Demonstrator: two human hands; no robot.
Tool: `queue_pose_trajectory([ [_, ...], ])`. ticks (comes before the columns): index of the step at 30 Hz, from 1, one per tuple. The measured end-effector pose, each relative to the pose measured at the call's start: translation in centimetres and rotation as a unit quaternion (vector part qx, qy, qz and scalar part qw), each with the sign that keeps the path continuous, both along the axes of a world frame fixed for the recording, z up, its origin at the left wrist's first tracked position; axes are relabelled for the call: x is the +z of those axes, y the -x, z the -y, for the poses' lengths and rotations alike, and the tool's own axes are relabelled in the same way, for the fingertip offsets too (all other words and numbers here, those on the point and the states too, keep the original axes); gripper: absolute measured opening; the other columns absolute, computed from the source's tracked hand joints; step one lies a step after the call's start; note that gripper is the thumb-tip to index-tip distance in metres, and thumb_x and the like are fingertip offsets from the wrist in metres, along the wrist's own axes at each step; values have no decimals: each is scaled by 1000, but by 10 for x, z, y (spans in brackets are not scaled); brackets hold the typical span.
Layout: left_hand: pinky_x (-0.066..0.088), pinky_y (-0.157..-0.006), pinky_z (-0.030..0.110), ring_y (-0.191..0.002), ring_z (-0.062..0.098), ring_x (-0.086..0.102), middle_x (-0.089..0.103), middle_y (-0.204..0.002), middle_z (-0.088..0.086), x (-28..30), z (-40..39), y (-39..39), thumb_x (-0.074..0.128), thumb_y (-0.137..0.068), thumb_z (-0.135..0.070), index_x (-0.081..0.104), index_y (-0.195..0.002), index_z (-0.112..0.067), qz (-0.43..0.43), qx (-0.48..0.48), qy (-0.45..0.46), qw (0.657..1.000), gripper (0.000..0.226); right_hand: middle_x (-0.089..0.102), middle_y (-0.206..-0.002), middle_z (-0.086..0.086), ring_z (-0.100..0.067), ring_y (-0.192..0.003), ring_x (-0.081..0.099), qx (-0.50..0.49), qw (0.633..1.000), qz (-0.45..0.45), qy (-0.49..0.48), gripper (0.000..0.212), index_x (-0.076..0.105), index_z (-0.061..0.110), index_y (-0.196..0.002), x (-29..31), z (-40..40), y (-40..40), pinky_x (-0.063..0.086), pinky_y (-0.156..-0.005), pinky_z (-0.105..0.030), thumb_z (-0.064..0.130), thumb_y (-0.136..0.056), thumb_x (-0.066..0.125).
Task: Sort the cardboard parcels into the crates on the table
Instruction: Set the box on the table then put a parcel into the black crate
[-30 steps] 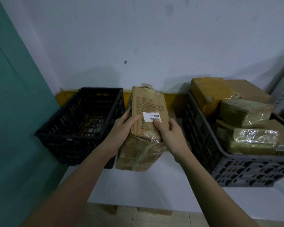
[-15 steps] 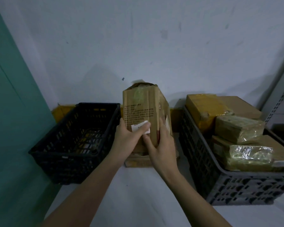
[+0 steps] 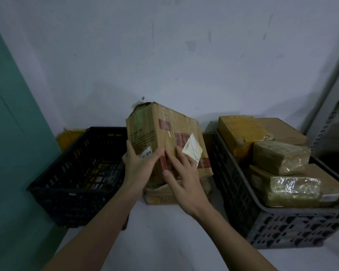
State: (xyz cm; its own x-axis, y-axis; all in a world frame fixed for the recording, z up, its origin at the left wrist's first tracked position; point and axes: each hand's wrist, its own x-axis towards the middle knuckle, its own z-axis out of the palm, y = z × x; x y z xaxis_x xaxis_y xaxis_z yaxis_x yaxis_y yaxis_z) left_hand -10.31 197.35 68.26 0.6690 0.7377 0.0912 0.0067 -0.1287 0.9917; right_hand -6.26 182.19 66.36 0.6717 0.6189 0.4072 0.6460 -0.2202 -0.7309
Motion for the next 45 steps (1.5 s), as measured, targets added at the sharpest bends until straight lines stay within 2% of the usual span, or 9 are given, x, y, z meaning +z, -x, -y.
queue_pose_trajectory([
  [4, 58, -79, 34, -105, 15, 68, 67, -122, -5, -3, -20, 12, 78, -61, -59, 50, -135, -39, 59, -56, 64, 995, 82, 45, -138, 21, -3, -131, 35, -71, 991, -69, -91, 53, 49, 42, -138, 1, 5, -26, 42, -107, -45, 64, -91, 37],
  [12, 57, -85, 40, -112, 25, 67, 66, -127, 6, 3, -64, 35, 73, -67, -52, 51, -139, -27, 68, -157, 54, 984, 79, 43, -151, -5, -28, -128, 54, -145, 934, -308, -104, 91, 25, 38, -150, -11, 44, -94, 49, -101, -53, 70, -77, 67],
  [18, 56, -81, 37, -106, 24, 68, 66, -126, 10, 2, -60, 36, 70, -73, -54, 50, -139, -16, 69, -159, 38, 984, 79, 76, -102, -3, -24, -89, 75, -80, 876, -434, -193, 50, 54, 26, -126, -34, 46, -79, 62, -67, -37, 61, -89, 57],
  [22, 48, -94, 38, -109, 14, 60, 62, -122, -2, 11, -49, 31, 57, -83, -62, 60, -121, -23, 132, 13, 42, 990, 55, 78, -93, 3, -18, -84, 76, -117, 840, -485, -211, 38, 62, 29, -119, -47, 36, -61, 61, -60, -32, 55, -98, 45],
  [27, 35, -85, 12, -133, 4, 32, 27, -158, -4, 4, -15, 30, 48, -83, -76, 26, -152, -35, 124, 96, -21, 987, 84, 70, -114, -5, -25, -100, 69, -158, 765, -563, -269, 44, 57, 28, -134, -49, 20, -43, 59, -66, -37, 52, -101, 41],
  [31, 41, -98, 31, -138, 9, 33, 23, -160, -6, -22, 22, 26, 66, -75, -72, 8, -153, -50, 115, 15, 11, 993, 99, 70, -112, -5, -26, -99, 69, -155, 729, -591, -310, 41, 56, 30, -132, -42, 1, -31, 60, -73, -41, 53, -101, 43],
  [38, 50, -92, 36, -134, 14, 44, 29, -157, -4, -22, 27, 23, 83, -57, -68, 6, -146, -62, 139, -42, 24, 989, 118, 64, -119, -2, -24, -106, 64, -147, 753, -553, -324, 43, 47, 30, -139, -37, -10, -25, 56, -87, -48, 50, -102, 41],
  [42, 51, -83, 25, -124, 5, 53, 45, -146, -11, -16, 3, 26, 80, -61, -69, 18, -148, -57, 149, -37, 12, 988, 108, 58, -118, 4, -19, -104, 61, -167, 833, -468, -243, 50, 36, 35, -129, -34, 2, -33, 54, -71, -36, 58, -90, 58],
  [45, 54, -88, 36, -115, 10, 63, 56, -137, -6, -10, -19, 30, 75, -67, -66, 27, -147, -48, 138, -44, 20, 989, 96, 40, -145, -3, -25, -126, 49, -217, 893, -339, -200, 78, 26, 35, -144, -30, 20, -53, 51, -97, -51, 58, -83, 67],
])
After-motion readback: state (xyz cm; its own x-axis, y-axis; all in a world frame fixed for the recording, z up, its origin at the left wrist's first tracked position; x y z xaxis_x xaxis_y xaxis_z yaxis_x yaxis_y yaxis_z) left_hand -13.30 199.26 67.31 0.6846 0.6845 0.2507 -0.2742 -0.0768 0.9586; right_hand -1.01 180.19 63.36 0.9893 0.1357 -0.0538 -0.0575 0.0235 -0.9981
